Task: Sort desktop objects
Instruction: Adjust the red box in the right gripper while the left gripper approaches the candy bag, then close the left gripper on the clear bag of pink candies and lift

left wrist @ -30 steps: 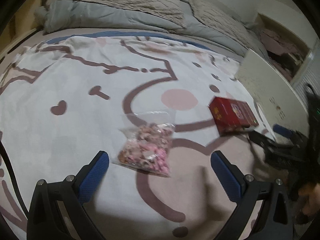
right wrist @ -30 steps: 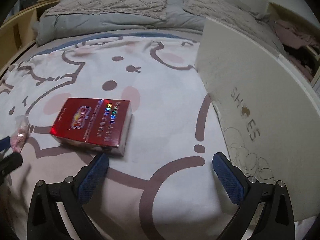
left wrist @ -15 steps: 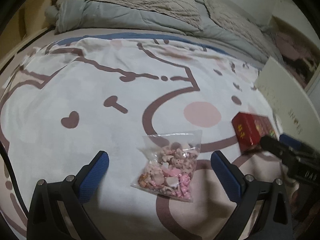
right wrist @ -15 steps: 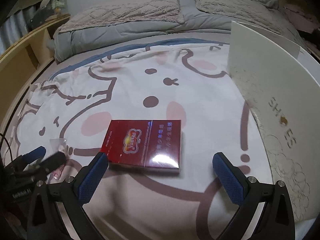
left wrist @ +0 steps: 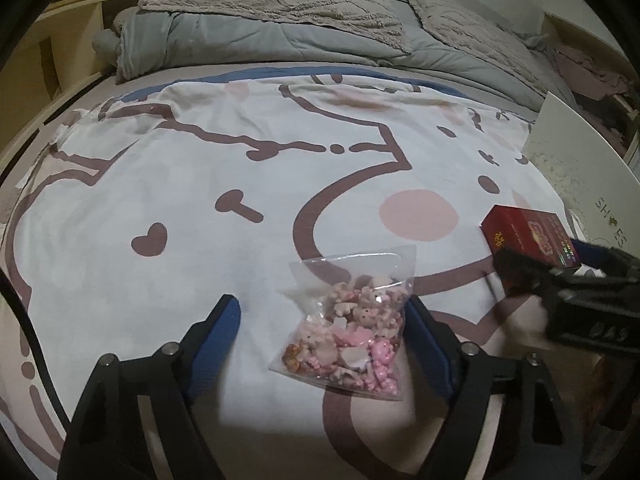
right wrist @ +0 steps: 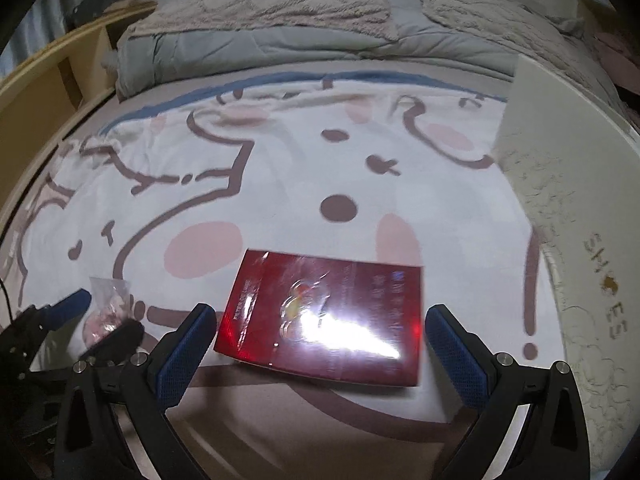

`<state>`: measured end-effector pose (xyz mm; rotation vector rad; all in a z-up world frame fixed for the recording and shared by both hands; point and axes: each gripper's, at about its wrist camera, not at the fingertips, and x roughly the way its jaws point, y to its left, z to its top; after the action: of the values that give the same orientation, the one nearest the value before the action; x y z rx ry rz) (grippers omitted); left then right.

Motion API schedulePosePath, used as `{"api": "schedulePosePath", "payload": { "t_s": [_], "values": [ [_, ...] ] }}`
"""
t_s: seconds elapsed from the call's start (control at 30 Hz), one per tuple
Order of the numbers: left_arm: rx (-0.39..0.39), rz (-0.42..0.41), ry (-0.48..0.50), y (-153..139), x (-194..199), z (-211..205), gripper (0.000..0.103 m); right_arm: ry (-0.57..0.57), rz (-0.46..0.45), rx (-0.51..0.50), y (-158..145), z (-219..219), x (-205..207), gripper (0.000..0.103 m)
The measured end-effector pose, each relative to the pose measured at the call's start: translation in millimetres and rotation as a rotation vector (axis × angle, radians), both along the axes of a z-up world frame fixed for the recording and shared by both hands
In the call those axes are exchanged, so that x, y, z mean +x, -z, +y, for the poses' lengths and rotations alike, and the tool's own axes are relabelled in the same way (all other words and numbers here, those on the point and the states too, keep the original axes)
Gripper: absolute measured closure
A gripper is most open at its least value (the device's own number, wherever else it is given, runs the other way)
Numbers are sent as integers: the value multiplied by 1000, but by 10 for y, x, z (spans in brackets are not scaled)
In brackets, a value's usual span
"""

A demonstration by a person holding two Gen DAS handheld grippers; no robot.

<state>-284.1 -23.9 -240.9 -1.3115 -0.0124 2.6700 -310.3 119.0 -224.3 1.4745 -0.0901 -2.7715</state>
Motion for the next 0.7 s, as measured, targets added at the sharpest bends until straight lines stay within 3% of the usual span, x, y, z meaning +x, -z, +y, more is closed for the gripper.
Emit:
{"api": "schedulePosePath", "payload": {
  "t_s": [0.37, 0.43, 0.7],
  "values": [
    [-2, 13, -22, -26, 29, -24, 44, 31, -12, -4, 64, 13, -5, 0],
    [-4, 15, -23, -30, 37, -20, 49, 32, 9, -1, 40, 14, 22, 9],
    [0, 18, -18, -63, 70, -35, 66, -38, 41, 0, -25, -62, 100, 10]
  ]
}}
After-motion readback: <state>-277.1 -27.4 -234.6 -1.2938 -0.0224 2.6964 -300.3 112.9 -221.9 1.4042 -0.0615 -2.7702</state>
